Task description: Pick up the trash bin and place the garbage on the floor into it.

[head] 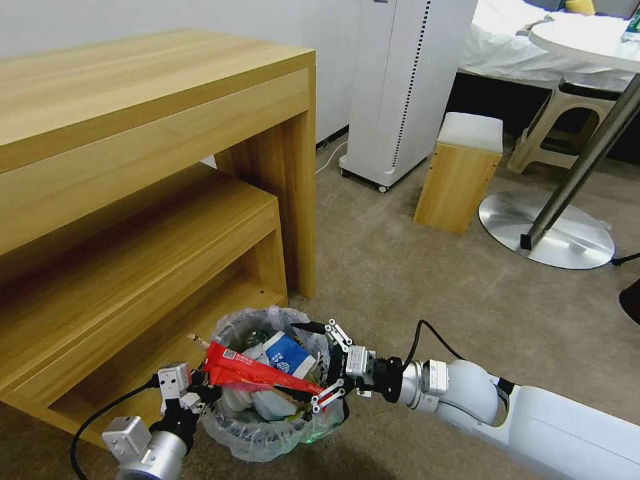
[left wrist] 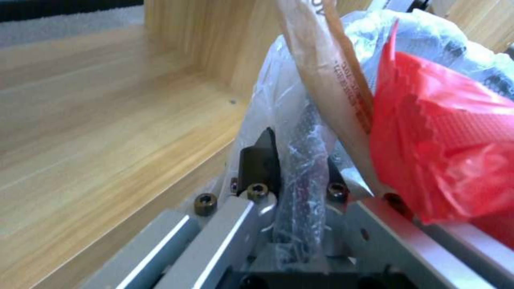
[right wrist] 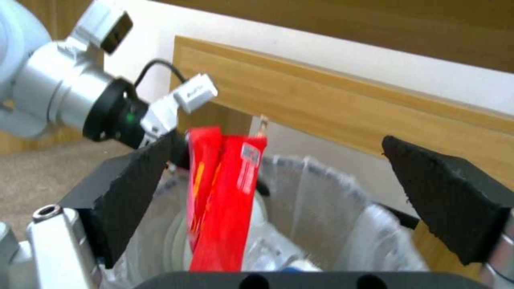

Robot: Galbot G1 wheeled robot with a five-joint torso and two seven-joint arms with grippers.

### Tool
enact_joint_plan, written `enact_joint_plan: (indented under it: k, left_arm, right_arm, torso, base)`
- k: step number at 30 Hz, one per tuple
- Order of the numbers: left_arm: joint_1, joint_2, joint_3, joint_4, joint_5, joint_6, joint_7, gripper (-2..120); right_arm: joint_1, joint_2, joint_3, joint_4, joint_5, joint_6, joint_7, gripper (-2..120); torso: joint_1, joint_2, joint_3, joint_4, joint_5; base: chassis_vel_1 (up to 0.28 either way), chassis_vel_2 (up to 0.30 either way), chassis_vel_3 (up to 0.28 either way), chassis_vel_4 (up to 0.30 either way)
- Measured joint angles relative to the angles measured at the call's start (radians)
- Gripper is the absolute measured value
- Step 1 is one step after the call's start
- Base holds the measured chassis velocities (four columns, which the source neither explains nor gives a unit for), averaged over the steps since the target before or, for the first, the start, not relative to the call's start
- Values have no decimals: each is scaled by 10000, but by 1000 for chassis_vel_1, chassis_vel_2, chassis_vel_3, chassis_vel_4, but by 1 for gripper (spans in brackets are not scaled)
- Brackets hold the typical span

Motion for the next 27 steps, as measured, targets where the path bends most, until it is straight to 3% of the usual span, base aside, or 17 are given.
enact_joint_plan:
  k: [11, 27]
  left_arm:
    - [-268, 372, -34, 657, -727, 339, -408, 2]
    - [-587, 804, -43, 1638, -1832, 539, -913, 2]
  right_arm:
    - [-479, -220, 1284, 158, 174, 191, -36, 100]
    - [-218, -264, 1830, 65, 561, 351, 216, 100]
  torso:
    - [0, 0, 0, -1, 0]
    - [0, 0, 0, 0, 0]
  base:
    - [0, 0, 0, 0]
    - [0, 0, 0, 0]
